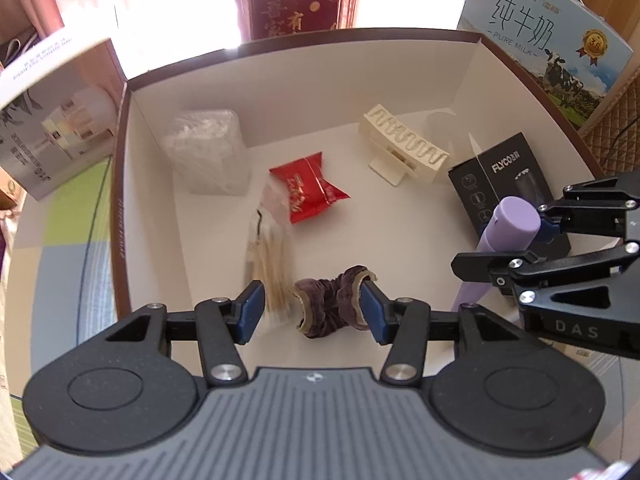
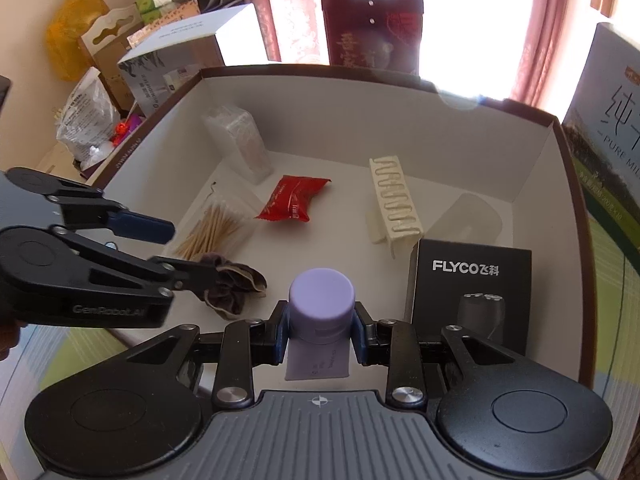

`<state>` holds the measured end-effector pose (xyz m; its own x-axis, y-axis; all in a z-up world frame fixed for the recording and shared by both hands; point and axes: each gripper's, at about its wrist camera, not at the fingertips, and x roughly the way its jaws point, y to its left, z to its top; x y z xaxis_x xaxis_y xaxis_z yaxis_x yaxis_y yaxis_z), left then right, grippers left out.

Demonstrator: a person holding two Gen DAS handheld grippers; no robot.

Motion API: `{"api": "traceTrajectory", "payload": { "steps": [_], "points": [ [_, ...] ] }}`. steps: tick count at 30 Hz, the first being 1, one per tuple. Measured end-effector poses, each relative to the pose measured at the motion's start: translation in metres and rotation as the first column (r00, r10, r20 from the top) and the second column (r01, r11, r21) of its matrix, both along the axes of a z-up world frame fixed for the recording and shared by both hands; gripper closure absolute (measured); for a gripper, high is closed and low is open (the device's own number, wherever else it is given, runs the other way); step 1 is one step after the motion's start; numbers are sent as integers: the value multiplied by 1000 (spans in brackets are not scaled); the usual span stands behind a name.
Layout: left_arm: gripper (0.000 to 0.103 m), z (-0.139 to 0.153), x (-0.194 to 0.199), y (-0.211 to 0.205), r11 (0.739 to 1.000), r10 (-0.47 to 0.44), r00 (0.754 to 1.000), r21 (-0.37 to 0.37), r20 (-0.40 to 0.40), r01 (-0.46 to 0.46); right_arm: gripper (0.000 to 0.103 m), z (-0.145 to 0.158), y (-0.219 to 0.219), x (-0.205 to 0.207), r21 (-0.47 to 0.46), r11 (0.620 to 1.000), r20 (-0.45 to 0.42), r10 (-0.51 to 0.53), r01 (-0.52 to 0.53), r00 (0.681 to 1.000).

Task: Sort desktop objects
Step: 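Open the left tool to drop the scrunchie while the right tool releases the purple tube into the box, then withdraw both open tools from the brown box back toward the table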

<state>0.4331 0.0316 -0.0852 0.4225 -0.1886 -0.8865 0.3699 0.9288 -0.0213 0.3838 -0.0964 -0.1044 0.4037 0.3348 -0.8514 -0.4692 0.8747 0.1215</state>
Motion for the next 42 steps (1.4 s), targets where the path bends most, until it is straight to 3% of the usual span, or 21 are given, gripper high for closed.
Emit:
{"api": "traceTrajectory", "payload": {
  "steps": [6, 9, 16, 18, 22, 26, 42],
  "points": [
    [52, 1, 0, 6, 1000, 11, 1000, 1, 15, -11, 71, -3, 3, 1, -14, 1000, 27, -2, 2, 1000],
    [51, 2, -1, 6, 1000, 6, 1000, -3, 22, -6, 41, 0, 2, -1, -11, 1000, 46, -6, 7, 999],
    [40, 5, -6, 4, 1000, 3, 1000, -20, 29, -3, 20, 9, -5, -12, -2, 1000, 81, 2, -2, 997],
    [33, 8, -8, 3, 1000, 4, 999, -21, 38, -3, 17, 11, -8, -16, -3, 1000, 91, -3, 4, 996],
    [30, 15, -12, 2, 1000, -1, 999, -28, 52, 2, 8, 16, -14, -21, 12, 1000, 99, -24, 23, 995],
    [26, 23, -18, 3, 999, 12, 998, -41, 66, -9, 2, 23, -19, -28, 21, 998, 129, -58, 56, 990],
    [9, 56, -55, 10, 996, 78, 986, -49, 149, -72, 2, 50, -38, -57, 59, 986, 204, -168, 159, 964]
  ]
}}
